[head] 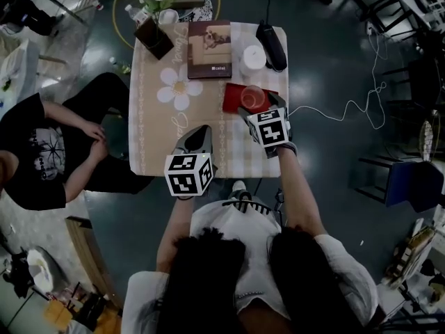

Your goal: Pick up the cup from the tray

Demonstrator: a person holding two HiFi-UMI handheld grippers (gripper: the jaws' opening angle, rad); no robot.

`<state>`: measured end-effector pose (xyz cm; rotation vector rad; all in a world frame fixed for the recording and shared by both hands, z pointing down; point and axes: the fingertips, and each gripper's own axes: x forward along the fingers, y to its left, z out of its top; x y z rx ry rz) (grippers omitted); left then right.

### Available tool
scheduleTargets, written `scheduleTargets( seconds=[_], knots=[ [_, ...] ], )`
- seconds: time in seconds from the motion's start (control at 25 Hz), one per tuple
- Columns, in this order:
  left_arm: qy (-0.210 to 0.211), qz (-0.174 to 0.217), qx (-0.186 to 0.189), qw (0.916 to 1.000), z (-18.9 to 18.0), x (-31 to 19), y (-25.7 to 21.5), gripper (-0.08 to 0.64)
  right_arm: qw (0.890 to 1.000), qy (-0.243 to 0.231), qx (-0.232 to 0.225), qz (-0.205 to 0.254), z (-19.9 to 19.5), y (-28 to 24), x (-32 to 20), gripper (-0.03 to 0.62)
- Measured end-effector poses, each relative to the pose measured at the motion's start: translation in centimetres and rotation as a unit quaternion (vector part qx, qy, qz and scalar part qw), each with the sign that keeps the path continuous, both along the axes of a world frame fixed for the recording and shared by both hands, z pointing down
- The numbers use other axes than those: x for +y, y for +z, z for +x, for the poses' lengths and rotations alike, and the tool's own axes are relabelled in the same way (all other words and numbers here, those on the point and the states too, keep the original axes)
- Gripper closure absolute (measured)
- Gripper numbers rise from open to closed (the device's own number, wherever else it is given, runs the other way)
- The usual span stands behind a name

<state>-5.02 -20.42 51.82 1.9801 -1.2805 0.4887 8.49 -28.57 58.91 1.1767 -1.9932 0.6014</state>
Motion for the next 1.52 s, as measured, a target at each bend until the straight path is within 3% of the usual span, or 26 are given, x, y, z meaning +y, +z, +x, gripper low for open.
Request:
scheduleTargets(
  seconds=[0.52,0.92,1.52],
  knots=[
    [0.009,-0.016,-0.005,0.9998,-2.3,-2.5,1.5,0.554,0.998,0.015,0.05,-0.042,-0.4,3.4,-2.3,0.193],
    [0.014,-0.016,-0.002,0.9998,-3.3,-2.2,1.4,0.554,0.997,0.044,0.038,-0.044,-0.8,3.2,-1.5,0.199],
    [-0.002,0.004,0.015,0.9999,-5.3,-1.5,0.2,0.554,0.995,-0.089,0.032,-0.042,-10.4,0.7,1.2,0.201]
  ],
)
